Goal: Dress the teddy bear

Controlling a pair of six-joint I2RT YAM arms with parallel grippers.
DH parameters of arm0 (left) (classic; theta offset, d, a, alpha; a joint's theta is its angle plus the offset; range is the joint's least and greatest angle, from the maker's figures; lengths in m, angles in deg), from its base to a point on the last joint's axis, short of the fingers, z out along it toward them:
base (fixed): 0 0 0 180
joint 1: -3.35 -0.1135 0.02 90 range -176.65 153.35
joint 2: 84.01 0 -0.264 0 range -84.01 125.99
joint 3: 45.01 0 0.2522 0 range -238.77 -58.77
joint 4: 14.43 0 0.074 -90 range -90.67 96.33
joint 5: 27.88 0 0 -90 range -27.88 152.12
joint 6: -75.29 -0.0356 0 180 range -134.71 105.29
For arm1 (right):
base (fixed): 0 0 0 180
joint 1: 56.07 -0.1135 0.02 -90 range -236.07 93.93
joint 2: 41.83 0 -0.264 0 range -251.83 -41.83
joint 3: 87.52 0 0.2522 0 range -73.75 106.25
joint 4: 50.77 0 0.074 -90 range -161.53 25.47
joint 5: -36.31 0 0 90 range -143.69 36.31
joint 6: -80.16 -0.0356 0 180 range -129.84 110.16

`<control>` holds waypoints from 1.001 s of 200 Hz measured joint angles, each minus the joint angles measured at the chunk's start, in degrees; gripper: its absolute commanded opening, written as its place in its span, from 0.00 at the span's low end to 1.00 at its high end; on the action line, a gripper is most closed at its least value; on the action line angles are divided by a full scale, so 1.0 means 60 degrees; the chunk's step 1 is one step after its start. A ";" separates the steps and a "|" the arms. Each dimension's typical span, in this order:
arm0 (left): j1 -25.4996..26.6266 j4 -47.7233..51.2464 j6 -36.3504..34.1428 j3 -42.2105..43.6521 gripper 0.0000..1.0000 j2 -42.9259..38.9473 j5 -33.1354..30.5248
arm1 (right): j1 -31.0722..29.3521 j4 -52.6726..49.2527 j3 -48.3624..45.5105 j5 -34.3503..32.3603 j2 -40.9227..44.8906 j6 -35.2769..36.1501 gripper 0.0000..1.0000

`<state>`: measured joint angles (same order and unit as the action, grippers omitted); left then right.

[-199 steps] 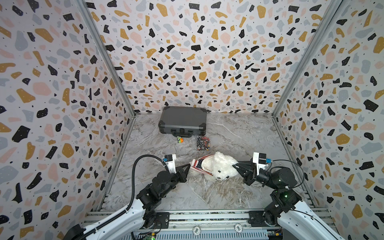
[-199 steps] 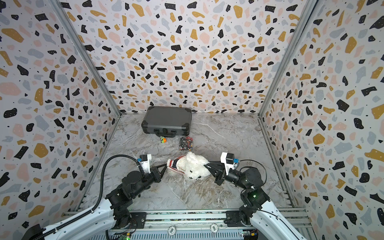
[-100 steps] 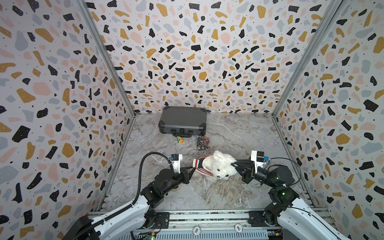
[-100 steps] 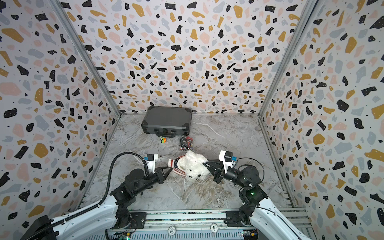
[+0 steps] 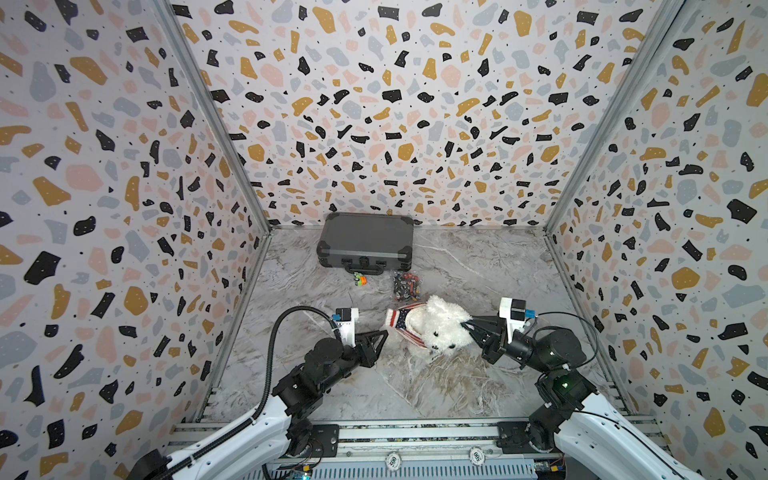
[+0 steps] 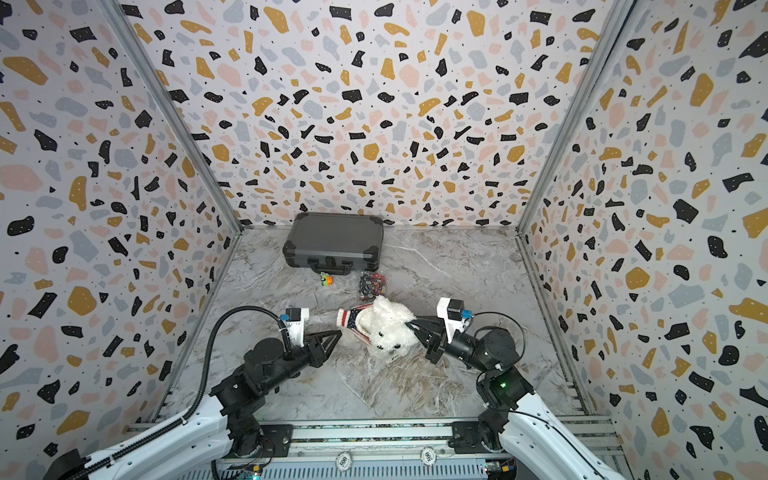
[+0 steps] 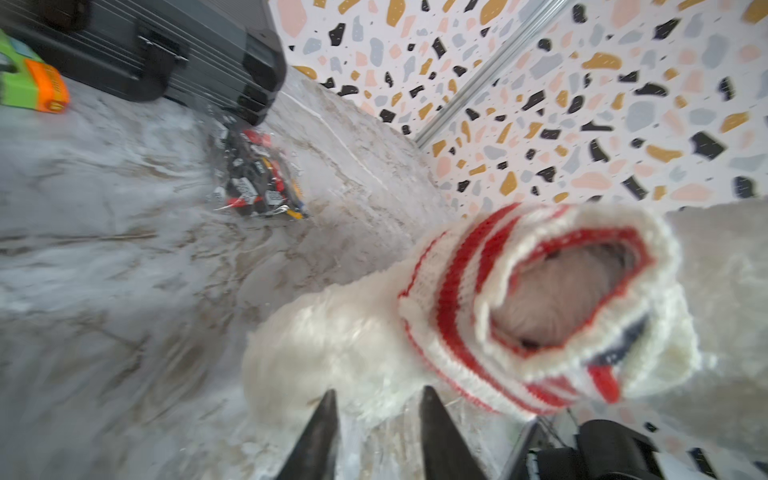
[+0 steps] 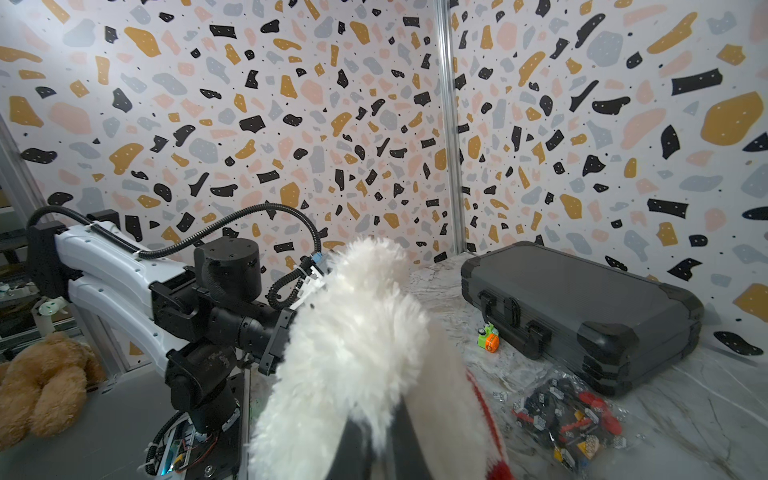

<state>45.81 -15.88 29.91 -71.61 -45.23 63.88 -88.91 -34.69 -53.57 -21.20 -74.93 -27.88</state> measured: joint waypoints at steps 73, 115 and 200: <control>-0.0004 0.2102 -0.0758 -0.1147 0.73 -0.0299 -0.0521 | 0.0000 -0.1268 0.0652 -0.0918 -0.1249 0.0444 0.00; 0.0033 0.2302 -0.1045 -0.2178 0.78 -0.0069 -0.0284 | 0.0000 -0.1504 0.0754 -0.1038 -0.1676 0.0521 0.00; 0.0433 0.1734 -0.1129 -0.3439 0.78 0.2229 -0.0382 | -0.0277 -0.1475 0.0750 -0.1067 -0.1869 0.0809 0.00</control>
<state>48.41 -5.47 23.13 -92.24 -31.85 61.59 -90.57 -43.54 -49.07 -27.61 -86.14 -23.03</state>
